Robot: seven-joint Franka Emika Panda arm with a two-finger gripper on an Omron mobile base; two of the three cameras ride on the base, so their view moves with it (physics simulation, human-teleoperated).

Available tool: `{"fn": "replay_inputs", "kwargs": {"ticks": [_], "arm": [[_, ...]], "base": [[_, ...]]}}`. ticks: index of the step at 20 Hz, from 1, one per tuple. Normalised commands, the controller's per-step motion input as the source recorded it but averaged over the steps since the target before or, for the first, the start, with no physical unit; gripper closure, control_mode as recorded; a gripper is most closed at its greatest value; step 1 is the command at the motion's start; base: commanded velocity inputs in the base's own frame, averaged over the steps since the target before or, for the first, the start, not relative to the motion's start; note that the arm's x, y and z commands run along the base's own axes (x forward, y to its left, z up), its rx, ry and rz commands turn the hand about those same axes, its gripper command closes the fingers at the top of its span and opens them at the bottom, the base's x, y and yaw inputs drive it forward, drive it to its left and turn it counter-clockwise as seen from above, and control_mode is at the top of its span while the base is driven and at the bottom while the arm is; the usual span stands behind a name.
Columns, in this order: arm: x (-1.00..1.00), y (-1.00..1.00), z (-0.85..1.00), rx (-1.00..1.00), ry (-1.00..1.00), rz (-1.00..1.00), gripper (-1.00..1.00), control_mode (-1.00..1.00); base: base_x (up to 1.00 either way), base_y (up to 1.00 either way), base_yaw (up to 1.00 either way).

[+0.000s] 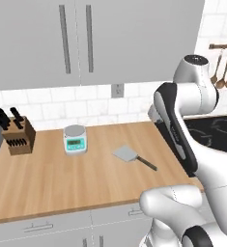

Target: Put the avocado and bell pepper in the pot. Retrieve the spatula and lightly stir the vegetables in the pot.

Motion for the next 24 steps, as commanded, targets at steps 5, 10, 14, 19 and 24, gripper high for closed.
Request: {"fn": "replay_inputs", "kwargs": {"ticks": [5, 10, 14, 19, 24], "arm": [[0.0, 0.0, -0.01, 0.0, 0.0, 0.0, -1.0, -1.0], [-0.02, -0.03, -0.52, 0.0, 0.14, 0.06, -1.0, -1.0], [0.08, -0.08, -0.65, 0.0, 0.31, 0.21, -1.0, -1.0], [0.2, 0.0, -0.94, 0.02, 0.15, 0.13, -1.0, -1.0], [0.28, 0.03, -0.85, 0.06, 0.0, 0.05, -1.0, -1.0]], "base": [[0.1, 0.0, 0.0], [0.0, 0.0, 0.0], [0.0, 0.0, 0.0], [0.0, 0.0, 0.0], [0.0, 0.0, 0.0]]}}
